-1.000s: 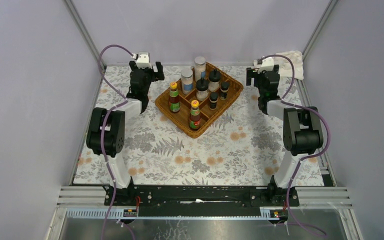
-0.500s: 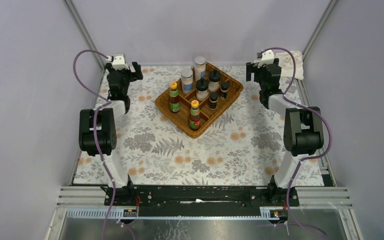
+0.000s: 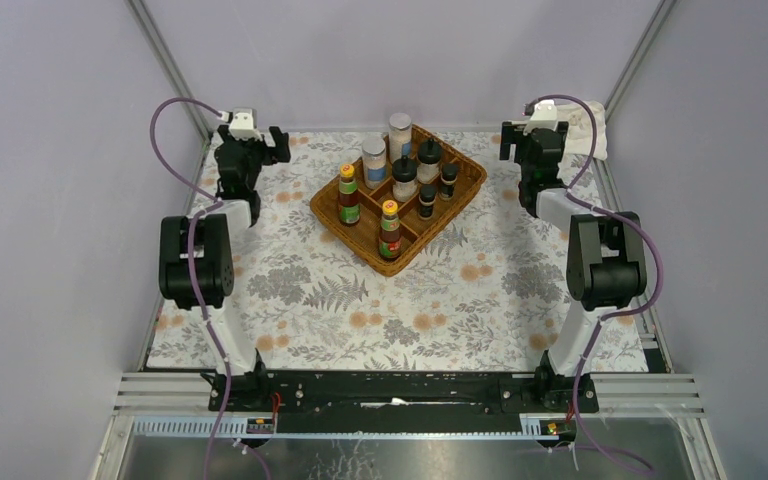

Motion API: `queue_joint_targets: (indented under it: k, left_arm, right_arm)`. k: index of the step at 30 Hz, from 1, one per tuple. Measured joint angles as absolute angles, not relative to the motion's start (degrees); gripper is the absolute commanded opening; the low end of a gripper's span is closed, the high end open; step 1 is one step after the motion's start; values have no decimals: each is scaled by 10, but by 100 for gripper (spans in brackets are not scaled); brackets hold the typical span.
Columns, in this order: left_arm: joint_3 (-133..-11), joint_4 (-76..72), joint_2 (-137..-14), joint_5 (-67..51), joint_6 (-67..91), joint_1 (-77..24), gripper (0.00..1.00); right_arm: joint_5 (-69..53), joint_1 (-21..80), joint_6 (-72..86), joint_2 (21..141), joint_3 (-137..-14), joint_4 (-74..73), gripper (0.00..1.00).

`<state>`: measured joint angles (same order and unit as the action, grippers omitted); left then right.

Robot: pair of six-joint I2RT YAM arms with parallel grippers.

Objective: Organize the condiment bottles
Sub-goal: Reset both arms

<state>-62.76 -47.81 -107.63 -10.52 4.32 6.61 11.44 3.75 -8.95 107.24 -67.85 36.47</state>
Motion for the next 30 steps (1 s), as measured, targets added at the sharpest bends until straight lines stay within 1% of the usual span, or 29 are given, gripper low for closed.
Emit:
queue_joint_targets:
  k: [12, 30]
  left_arm:
    - [-628, -453, -1086, -90, -1, 21, 99]
    - [-628, -442, -1086, -85, -10, 19, 99]
  right_arm:
    - [155, 37, -83, 1087, -679, 367, 100]
    - [155, 37, -83, 1087, -679, 367, 100]
